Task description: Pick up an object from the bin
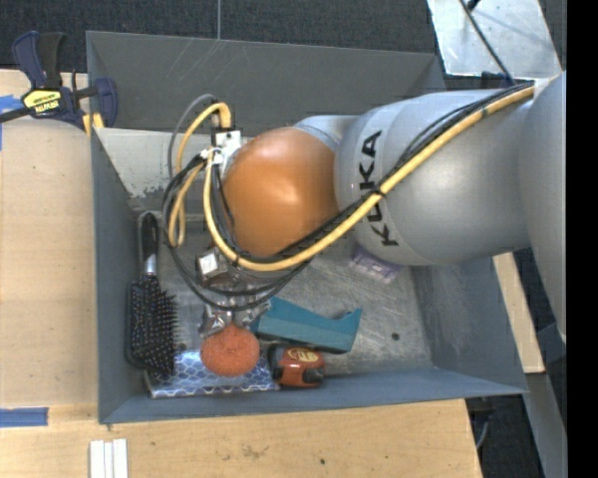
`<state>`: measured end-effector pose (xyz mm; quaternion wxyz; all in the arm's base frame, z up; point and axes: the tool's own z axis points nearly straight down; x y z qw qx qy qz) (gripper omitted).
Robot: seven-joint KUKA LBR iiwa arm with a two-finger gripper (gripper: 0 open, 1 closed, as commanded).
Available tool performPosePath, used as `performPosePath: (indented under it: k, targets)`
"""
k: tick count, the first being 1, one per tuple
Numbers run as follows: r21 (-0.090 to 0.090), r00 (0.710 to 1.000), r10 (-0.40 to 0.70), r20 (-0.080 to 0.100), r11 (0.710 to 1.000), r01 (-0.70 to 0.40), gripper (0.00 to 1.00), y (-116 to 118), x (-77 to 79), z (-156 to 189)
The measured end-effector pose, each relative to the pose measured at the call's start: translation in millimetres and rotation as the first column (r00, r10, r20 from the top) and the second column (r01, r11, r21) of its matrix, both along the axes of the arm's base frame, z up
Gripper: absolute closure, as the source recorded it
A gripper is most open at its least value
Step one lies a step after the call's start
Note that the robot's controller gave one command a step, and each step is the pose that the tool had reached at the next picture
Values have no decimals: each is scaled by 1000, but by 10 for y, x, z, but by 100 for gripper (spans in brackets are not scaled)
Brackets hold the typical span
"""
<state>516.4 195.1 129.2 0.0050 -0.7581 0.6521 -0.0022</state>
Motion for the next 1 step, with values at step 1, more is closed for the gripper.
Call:
performPosePath:
  k: [1]
  targets:
    - [-3, 997, 70, -16, 998, -70, 100, -350, -34, 164]
